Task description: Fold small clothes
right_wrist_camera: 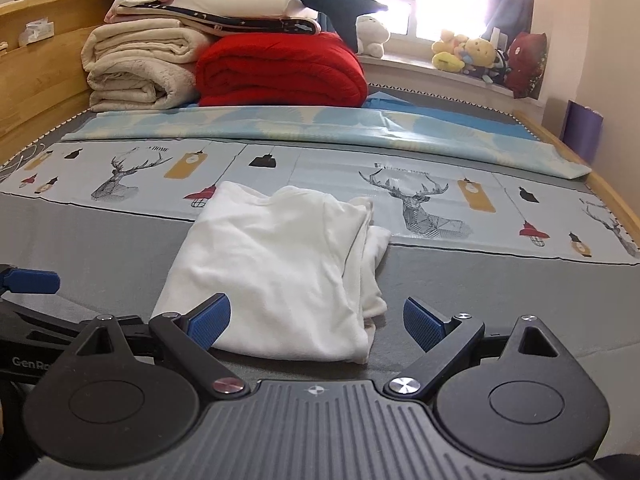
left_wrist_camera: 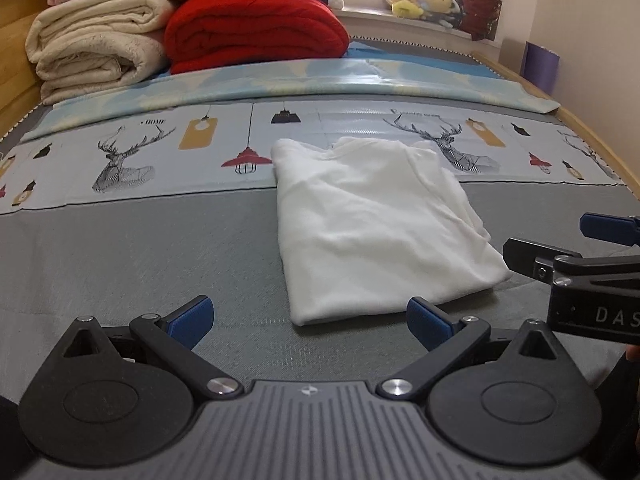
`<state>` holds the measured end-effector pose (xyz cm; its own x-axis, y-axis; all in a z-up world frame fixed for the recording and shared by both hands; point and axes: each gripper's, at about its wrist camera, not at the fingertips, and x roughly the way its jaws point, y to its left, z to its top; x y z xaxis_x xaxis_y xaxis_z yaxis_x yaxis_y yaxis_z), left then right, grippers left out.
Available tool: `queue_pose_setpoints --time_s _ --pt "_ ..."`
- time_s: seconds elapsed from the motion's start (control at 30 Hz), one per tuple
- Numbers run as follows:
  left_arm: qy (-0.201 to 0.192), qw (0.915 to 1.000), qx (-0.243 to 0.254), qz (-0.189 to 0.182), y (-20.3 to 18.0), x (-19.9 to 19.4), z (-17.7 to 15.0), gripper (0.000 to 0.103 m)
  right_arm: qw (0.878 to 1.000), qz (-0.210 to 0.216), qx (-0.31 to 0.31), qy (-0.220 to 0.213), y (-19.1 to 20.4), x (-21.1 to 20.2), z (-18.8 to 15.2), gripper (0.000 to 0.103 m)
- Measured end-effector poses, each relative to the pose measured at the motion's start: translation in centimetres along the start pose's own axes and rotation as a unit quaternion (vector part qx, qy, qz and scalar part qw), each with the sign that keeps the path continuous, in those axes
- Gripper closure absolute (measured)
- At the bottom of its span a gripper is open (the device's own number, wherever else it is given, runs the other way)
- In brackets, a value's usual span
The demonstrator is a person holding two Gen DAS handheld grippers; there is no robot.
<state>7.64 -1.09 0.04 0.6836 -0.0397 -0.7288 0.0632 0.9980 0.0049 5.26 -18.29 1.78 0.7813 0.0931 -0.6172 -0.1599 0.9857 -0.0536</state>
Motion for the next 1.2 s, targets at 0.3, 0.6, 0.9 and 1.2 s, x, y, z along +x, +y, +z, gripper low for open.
queue_pose_setpoints --time_s 0.3,0.6,0.9,1.2 --pt "0.013 0.9999 -0.003 0.0 0.0 0.5 0.1 0.0 1.0 0.003 0.0 0.007 -0.1 0.4 0.0 0.009" --pt "0.017 0.9996 0.008 -0.019 -0.8 1.0 0.0 0.0 1.0 0.002 0.005 0.013 -0.2 0.7 0.0 0.009" --pt "0.009 0.9996 0.023 -0.01 -1.6 1.2 -0.2 0.0 1.0 -0.001 -0.01 0.011 0.0 0.8 -0.1 0.009" --pt "0.015 0.9993 -0.032 0.013 0.6 1.5 0.5 0.0 1.0 -0.009 0.005 0.019 -0.7 1.2 -0.2 0.009"
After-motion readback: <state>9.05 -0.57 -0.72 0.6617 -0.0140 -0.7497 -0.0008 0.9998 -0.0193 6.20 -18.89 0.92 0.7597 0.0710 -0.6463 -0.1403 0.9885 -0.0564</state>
